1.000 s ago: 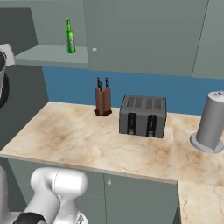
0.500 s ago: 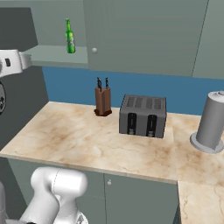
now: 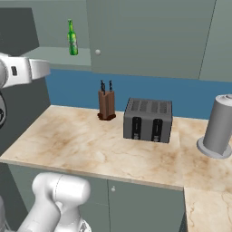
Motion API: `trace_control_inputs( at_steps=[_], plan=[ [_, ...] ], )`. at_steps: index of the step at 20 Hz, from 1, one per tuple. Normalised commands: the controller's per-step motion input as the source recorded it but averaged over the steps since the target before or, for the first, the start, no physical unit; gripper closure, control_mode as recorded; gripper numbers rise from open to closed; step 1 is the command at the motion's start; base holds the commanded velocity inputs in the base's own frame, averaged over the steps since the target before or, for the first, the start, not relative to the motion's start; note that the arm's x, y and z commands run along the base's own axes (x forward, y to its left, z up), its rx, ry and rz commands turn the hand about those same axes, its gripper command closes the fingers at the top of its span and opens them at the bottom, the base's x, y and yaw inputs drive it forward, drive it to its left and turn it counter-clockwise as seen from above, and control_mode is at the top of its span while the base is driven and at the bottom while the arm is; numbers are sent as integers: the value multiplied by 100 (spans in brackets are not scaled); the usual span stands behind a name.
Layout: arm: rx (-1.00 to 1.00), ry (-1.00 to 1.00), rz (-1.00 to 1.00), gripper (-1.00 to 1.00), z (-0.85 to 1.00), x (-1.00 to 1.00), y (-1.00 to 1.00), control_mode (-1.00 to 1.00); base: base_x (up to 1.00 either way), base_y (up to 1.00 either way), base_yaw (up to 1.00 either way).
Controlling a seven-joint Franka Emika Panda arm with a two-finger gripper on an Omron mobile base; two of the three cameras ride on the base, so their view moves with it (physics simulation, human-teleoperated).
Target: Get the candle and the beer from the cabinet and move them to the dining counter.
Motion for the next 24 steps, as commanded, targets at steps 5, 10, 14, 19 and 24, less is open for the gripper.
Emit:
trace_control_inputs(
  at_steps=[5,10,14,19,24],
  plan=[
    [-7,0,-17,-100,0,-9,-53,-100,0,0,0],
    [-2,-5,3,-100,0,0,-37,-100,0,0,0],
    [0,-5,10,-100,0,0,-26,-100,0,0,0],
    [0,-8,3,-100,-1,0,-32,-100,0,0,0],
    [0,-17,1,-100,-8,0,-10,-100,0,0,0]
  ],
)
